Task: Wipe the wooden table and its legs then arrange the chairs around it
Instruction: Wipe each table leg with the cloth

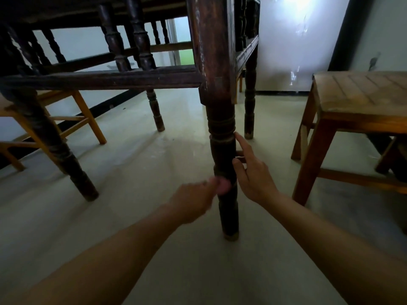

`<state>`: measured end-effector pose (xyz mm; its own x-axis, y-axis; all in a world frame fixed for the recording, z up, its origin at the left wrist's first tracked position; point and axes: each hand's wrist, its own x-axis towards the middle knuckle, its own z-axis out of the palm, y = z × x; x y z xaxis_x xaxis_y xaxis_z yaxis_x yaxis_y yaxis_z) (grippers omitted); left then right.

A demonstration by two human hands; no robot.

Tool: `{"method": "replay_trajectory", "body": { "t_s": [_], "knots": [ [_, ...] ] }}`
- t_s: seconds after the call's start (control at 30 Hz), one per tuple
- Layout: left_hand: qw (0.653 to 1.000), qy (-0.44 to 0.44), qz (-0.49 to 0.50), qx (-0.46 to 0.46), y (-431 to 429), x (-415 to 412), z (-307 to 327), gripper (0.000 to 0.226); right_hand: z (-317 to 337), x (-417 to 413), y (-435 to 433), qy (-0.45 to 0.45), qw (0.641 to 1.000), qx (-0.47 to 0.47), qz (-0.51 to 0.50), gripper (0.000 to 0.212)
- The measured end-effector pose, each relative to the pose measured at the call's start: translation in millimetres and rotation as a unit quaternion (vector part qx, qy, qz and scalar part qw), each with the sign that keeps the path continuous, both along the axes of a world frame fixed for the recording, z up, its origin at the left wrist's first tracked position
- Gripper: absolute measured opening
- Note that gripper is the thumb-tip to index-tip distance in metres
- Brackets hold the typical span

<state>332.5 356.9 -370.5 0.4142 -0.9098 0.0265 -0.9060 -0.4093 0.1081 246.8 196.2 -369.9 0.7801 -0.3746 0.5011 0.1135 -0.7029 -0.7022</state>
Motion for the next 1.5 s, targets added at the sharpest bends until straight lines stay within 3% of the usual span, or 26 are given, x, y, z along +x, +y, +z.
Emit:
{"method": "replay_trajectory", "body": {
  "t_s": [0.03, 0.07, 0.1, 0.17, 0.2, 0.27, 0.33, 0.4, 0.47, 0.5, 0.53, 0.6, 0.67, 0.73, 0.8, 0.87, 0.93, 0.97, 1.03, 1.1, 1.17, 1.23, 1.3, 1.37, 1.43, 1.5],
  "knots": [
    [0.994, 0.0, -0.004, 0.112, 7, -5, -13, 0.028, 1, 0, -1, 0.003, 1.0, 0.003, 0.001, 0.062],
    [0.988, 0.033, 0.023, 0.147, 13, -4, -19, 0.025, 2, 0, -1, 0.003, 1.0, 0.005, 0.001, 0.062],
    [0.988, 0.1, 0.064, 0.097, 15, 1, -19, 0.024, 2, 0, 0, 0.002, 1.0, 0.004, -0.001, 0.061],
    [0.946, 0.245, 0.153, -0.15, 7, 14, -10, 0.025, 0, 3, 2, -0.005, 1.0, -0.003, -0.009, 0.061],
    [0.921, 0.239, 0.164, -0.259, -1, 17, -2, 0.022, -2, 4, 2, -0.01, 1.0, -0.004, -0.016, 0.061],
    [0.907, 0.17, 0.145, -0.356, -17, 13, 6, 0.021, -6, 6, 3, -0.016, 1.0, -0.007, -0.023, 0.061],
    [0.94, 0.127, 0.1, -0.302, -21, -3, -2, 0.031, -7, 6, 2, -0.015, 1.0, -0.006, -0.026, 0.062],
    [0.996, 0.044, 0.038, -0.074, -16, -20, -22, 0.041, -7, 5, 2, -0.019, 1.0, -0.002, -0.024, 0.065],
    [0.989, -0.026, -0.034, 0.138, -8, -32, -36, 0.038, -8, 3, 4, -0.028, 0.999, -0.003, -0.026, 0.066],
    [0.987, -0.035, -0.037, 0.155, -5, -30, -39, 0.034, -9, 3, 4, -0.029, 0.999, -0.002, -0.029, 0.065],
    [0.992, -0.02, -0.012, 0.123, -3, -23, -41, 0.031, -11, 4, 5, -0.028, 0.999, 0.0, -0.033, 0.065],
    [0.992, 0.047, 0.105, -0.051, -3, 2, -41, 0.019, -13, 5, 5, -0.025, 0.999, 0.009, -0.042, 0.064],
    [0.928, 0.14, 0.236, -0.251, -6, 24, -32, 0.011, -13, 6, 7, -0.026, 0.998, 0.016, -0.046, 0.064],
    [0.881, 0.175, 0.267, -0.35, -14, 28, -26, 0.014, -15, 4, 7, -0.028, 0.998, 0.015, -0.045, 0.064],
    [0.926, 0.154, 0.193, -0.285, -20, 9, -34, 0.022, -17, 3, 7, -0.032, 0.998, 0.014, -0.047, 0.064],
    [0.971, 0.182, 0.128, -0.086, -17, -26, -54, 0.035, -19, 5, 7, -0.034, 0.998, 0.015, -0.051, 0.064],
    [0.979, 0.125, 0.002, 0.163, -7, -52, -80, 0.04, -21, 6, 8, -0.039, 0.998, 0.018, -0.048, 0.063],
    [0.976, 0.084, -0.015, 0.202, -3, -48, -91, 0.042, -21, 7, 7, -0.039, 0.998, 0.021, -0.047, 0.063],
    [0.984, 0.11, 0.092, 0.103, -1, -22, -94, 0.038, -21, 8, 6, -0.031, 0.998, 0.02, -0.048, 0.062],
    [0.947, 0.191, 0.236, -0.107, -2, 12, -84, 0.019, -21, 8, 5, -0.03, 0.998, 0.02, -0.054, 0.061],
    [0.917, 0.181, 0.258, -0.244, -4, 26, -74, 0.014, -24, 9, 5, -0.03, 0.998, 0.024, -0.051, 0.061],
    [0.944, 0.188, 0.173, -0.209, -9, 9, -69, 0.026, -28, 8, 7, -0.023, 0.998, 0.028, -0.046, 0.061],
    [0.977, 0.192, 0.09, -0.03, -14, -23, -75, 0.042, -34, 6, 8, -0.006, 0.998, 0.032, -0.047, 0.061],
    [0.982, 0.161, 0.052, 0.088, -13, -41, -86, 0.035, -38, 3, 9, 0.008, 0.998, 0.036, -0.049, 0.058],
    [0.976, 0.164, 0.142, 0.019, -8, -28, -104, 0.026, -39, 2, 6, 0.022, 0.998, 0.034, -0.043, 0.055],
    [0.925, 0.22, 0.284, -0.12, -4, -8, -115, 0.015, -40, 2, 4, 0.035, 0.998, 0.031, -0.04, 0.053]
  ]
}}
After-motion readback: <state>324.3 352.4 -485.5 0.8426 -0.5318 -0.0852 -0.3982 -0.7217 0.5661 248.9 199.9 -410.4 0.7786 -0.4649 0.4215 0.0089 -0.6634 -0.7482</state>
